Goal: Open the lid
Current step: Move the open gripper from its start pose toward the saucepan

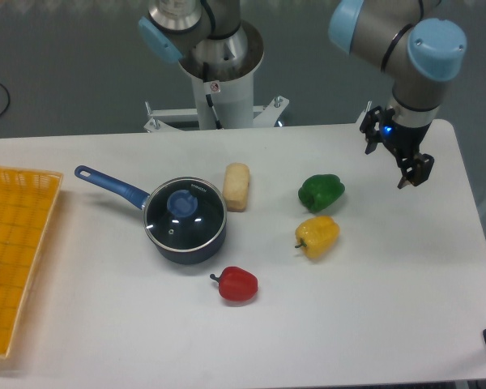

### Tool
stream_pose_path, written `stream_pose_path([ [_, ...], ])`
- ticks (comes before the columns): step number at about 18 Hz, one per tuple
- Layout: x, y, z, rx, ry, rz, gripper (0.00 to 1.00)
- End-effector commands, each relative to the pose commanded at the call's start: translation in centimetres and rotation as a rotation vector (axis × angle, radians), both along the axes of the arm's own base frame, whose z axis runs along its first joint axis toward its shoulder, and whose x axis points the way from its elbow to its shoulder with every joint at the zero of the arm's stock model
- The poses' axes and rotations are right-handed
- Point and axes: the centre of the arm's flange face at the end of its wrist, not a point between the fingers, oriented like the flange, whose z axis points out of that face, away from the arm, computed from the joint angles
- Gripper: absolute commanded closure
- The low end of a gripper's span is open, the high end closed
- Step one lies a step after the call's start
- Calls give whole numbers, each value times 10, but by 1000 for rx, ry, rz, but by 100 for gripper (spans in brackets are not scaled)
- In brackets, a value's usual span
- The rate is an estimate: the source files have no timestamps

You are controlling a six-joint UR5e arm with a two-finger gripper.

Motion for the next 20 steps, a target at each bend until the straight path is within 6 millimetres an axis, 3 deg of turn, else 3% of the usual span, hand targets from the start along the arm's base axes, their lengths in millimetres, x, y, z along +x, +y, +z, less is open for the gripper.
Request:
stream_pose_path([
  [2,2,4,-2,0,-2,96,0],
  [10,32,58,-13,-4,-24,196,0],
  [14,63,92,-24,-29,-39,279,0],
  [20,106,120,-23,-42,-38,249,0],
])
